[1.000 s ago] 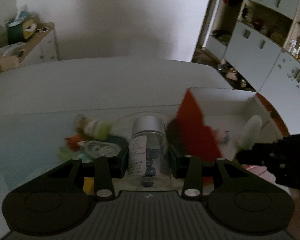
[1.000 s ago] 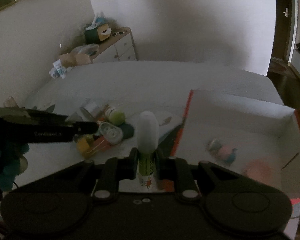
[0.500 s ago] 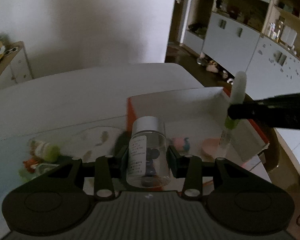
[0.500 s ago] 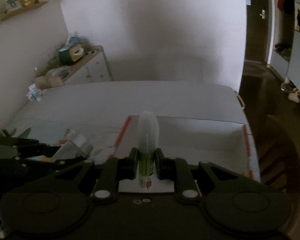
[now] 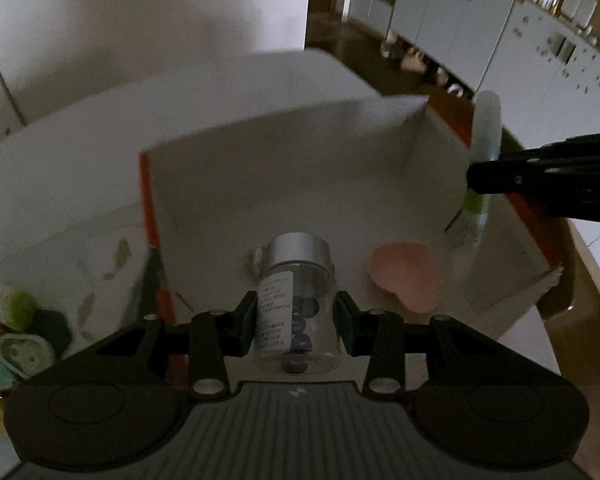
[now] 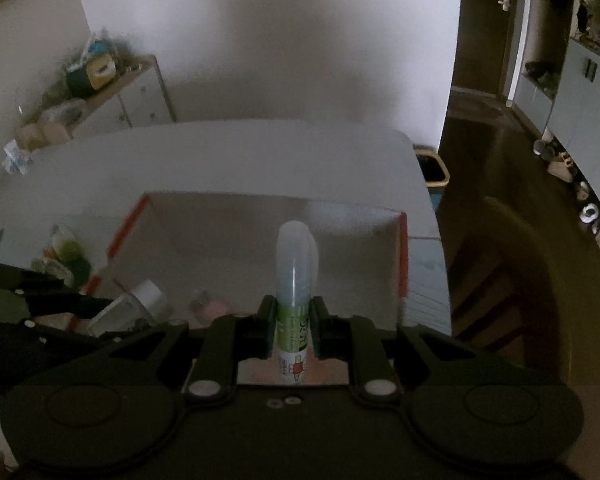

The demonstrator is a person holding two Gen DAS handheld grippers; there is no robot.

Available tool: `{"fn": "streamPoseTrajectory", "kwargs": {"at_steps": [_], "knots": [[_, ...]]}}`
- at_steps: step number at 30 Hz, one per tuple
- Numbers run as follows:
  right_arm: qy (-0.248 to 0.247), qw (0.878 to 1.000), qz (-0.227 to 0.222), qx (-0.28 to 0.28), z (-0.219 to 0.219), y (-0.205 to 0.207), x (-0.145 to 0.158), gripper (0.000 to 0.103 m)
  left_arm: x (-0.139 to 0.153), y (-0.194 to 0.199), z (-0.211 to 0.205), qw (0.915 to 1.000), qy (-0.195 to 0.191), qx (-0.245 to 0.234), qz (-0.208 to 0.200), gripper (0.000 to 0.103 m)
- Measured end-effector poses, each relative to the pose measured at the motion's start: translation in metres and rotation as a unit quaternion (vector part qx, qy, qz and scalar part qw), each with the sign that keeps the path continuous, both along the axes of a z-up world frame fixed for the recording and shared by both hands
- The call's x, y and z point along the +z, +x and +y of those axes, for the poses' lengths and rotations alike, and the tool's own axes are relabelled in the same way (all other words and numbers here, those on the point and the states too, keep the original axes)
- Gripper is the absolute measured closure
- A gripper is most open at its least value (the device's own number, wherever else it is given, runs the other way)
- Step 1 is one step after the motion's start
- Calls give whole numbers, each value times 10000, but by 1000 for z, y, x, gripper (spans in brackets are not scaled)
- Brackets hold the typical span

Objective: Organize rigid objects
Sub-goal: 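Carry the glass jar and glue stick in both tools over the box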

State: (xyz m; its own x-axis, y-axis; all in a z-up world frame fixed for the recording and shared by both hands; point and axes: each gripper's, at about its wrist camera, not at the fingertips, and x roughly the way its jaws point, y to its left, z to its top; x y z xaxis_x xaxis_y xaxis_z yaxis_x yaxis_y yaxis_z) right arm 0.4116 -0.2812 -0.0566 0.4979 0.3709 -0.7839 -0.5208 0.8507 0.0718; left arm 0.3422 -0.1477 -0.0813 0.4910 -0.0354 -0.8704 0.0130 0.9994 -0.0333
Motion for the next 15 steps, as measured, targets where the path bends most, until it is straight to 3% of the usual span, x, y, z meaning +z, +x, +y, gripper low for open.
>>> {"fn": "streamPoseTrajectory", "kwargs": {"at_steps": [15], "knots": [[-559,9963,408,513,15,40,-49,87,-41,53,-14,9950,32,301,951,63]]}}
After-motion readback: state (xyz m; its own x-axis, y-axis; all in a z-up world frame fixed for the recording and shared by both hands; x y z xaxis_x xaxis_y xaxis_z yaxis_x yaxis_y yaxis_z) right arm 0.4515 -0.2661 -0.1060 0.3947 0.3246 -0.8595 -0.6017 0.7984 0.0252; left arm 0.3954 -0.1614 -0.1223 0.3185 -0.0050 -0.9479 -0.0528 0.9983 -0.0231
